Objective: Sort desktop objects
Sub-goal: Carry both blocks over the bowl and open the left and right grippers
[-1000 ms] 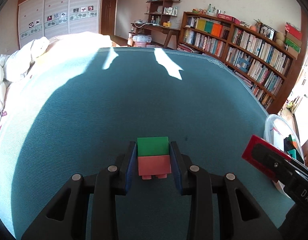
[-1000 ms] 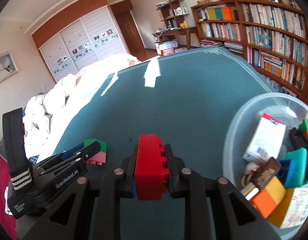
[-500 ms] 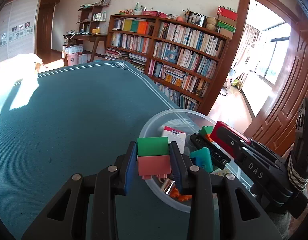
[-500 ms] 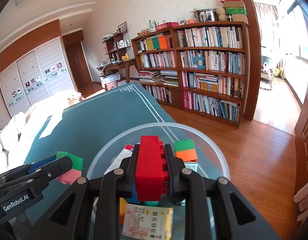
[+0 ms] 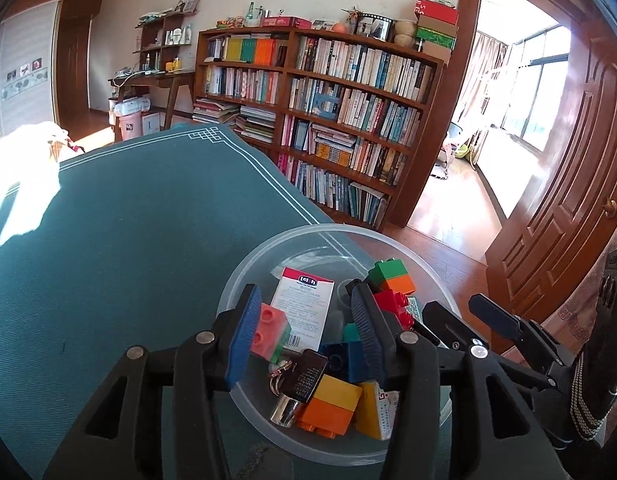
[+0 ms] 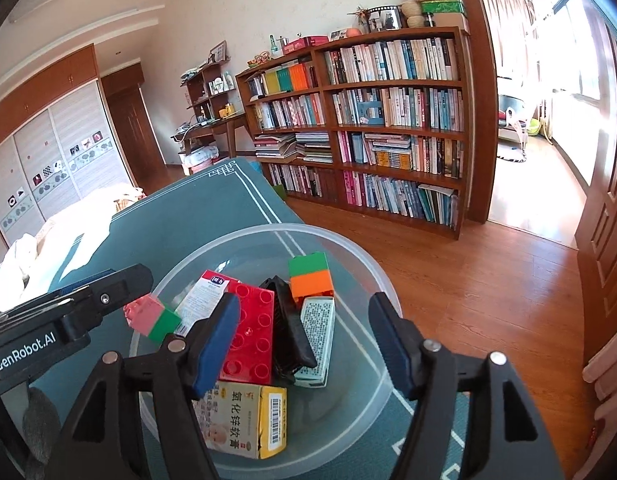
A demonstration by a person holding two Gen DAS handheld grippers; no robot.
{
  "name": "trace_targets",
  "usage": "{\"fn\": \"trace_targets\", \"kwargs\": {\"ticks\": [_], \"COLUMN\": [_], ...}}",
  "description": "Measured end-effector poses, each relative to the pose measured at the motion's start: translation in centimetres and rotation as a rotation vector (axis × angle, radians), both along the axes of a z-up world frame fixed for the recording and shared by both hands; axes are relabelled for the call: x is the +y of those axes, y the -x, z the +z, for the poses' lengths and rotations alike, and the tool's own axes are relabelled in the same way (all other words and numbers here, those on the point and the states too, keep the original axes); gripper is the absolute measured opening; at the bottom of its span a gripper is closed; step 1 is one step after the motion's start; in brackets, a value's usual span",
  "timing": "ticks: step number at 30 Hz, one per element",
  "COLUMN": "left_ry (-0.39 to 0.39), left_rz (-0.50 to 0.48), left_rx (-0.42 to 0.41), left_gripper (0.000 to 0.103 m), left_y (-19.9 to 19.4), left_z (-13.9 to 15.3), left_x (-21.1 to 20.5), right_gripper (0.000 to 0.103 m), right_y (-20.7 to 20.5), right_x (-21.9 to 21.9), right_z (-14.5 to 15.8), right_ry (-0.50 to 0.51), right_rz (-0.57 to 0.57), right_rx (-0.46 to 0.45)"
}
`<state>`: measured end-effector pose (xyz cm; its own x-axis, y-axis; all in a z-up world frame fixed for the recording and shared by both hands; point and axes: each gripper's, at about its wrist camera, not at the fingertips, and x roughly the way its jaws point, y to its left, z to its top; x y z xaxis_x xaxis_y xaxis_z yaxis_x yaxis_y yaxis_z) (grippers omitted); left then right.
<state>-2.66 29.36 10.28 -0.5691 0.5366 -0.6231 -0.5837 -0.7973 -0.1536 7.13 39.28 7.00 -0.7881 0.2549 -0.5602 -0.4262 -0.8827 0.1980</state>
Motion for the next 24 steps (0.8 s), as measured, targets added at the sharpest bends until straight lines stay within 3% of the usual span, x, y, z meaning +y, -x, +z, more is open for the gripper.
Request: {"fn": "trace_targets", "kwargs": {"ticks": [3, 16, 24], "left_ry": [0.019, 0.037, 0.09], "left_rz": [0.021, -0.003, -0.006], "left_rx": [0.011, -0.037, 0.024], "left_gripper": [0.076, 0.081, 0.081], "left_y": [-0.2, -2.1, -4.2], "left_z": [-0.1, -0.4, -0.2], "left_x": [-0.3, -1.0, -0.9], "right_gripper": [0.076, 0.077, 0.078], "right_y": [-0.7, -3.1, -4.5], "right_x": [-0.5, -1.8, -2.6], "right_z": [-0.3, 0.1, -0.3], "right_ry": [0.001, -0.014, -0.027], "right_rz": [0.015, 0.046, 0.054], "right_rx": [-0.014, -0.043, -0.097]}}
